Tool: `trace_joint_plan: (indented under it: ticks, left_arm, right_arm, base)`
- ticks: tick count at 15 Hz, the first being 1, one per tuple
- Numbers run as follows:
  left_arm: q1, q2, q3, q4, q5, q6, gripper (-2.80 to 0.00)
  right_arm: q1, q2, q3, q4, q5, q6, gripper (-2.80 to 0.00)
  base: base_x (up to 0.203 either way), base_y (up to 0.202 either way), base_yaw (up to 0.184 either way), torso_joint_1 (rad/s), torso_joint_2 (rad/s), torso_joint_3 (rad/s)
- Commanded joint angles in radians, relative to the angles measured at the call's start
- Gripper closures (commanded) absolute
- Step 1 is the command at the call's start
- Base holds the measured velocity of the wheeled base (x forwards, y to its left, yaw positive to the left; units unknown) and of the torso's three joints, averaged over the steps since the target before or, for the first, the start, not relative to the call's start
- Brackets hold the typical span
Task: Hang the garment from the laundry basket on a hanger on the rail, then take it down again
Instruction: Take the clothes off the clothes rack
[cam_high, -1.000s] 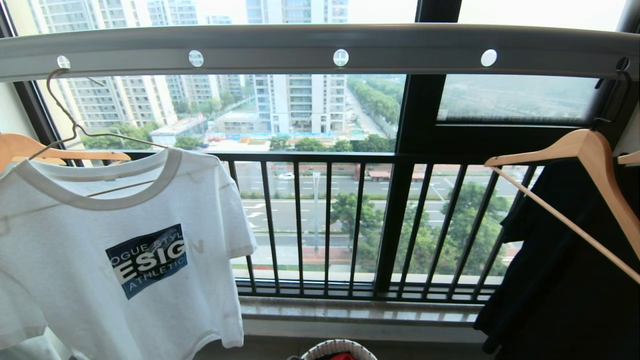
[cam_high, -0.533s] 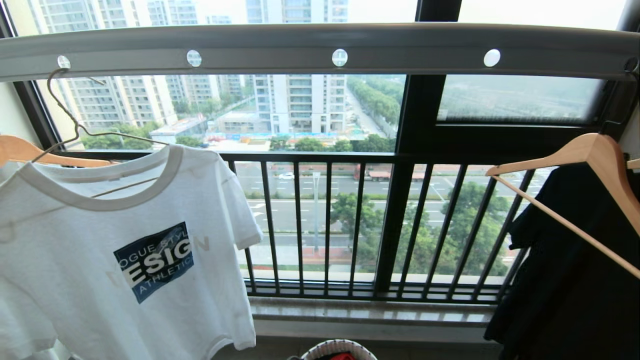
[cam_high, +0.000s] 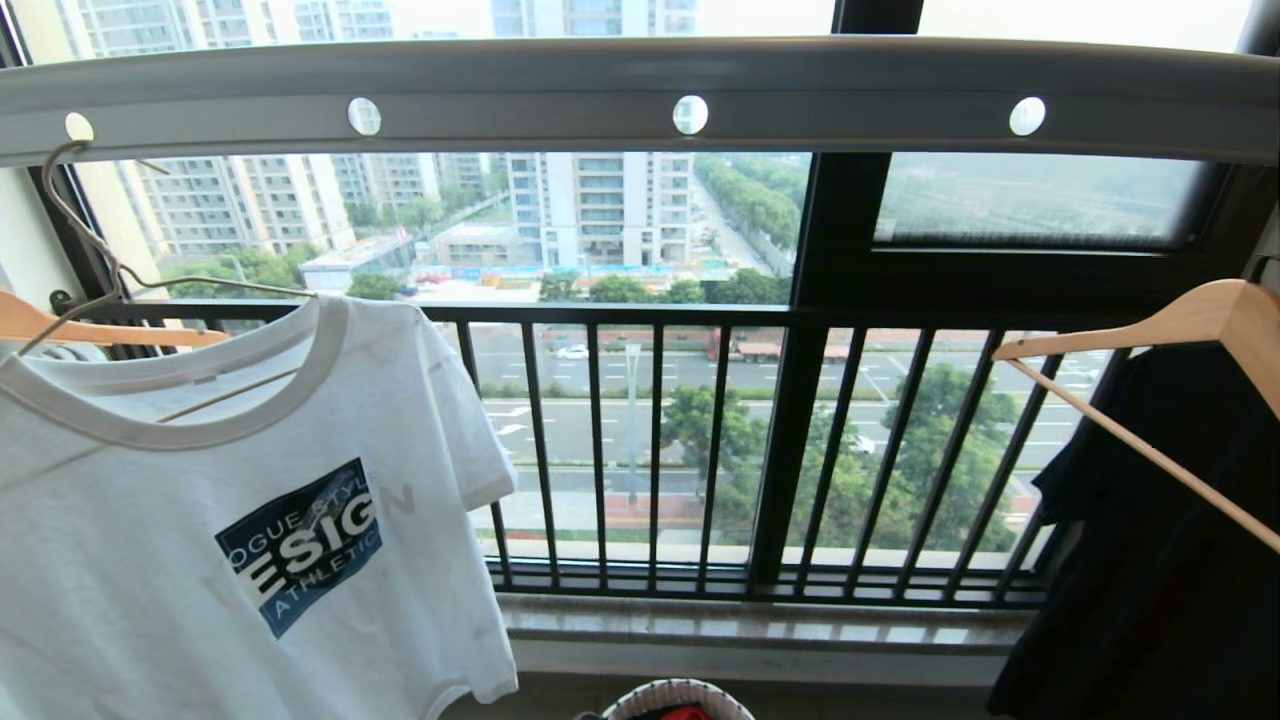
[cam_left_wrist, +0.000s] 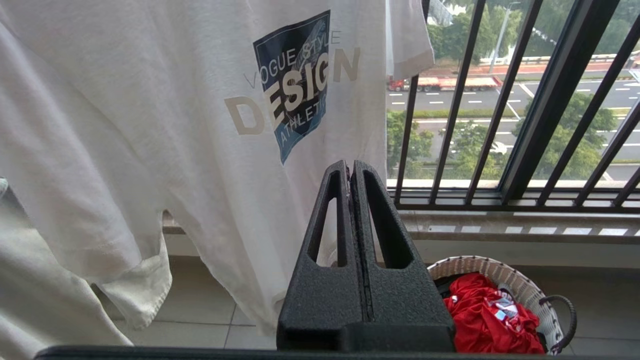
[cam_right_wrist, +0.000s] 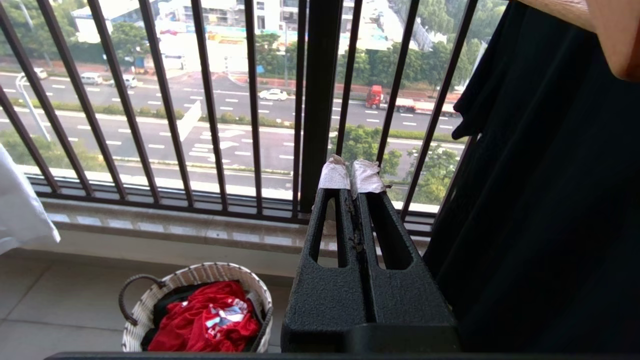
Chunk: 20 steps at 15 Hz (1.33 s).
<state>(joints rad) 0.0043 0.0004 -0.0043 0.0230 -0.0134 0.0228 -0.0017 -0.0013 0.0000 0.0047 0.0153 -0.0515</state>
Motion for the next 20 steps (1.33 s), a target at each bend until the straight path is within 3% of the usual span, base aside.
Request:
trace_joint_plan:
  ticks: [1, 20]
  left_arm:
    - [0.0, 0.0, 0.0, 0.0, 0.0, 0.0, 0.0]
    - [0.0, -0.001, 0.001, -0.001, 0.014, -0.003, 0.0]
  right_arm:
    - [0.0, 0.001, 0.0, 0.0, 0.0, -0.001, 0.0]
    - [0.0, 0.001, 0.0, 0.0, 0.0, -0.001, 0.0]
  base:
    - [0.0, 0.0, 0.0, 0.0, 0.0, 0.0]
    - [0.0, 0.0, 0.0, 0.0, 0.0, 0.0]
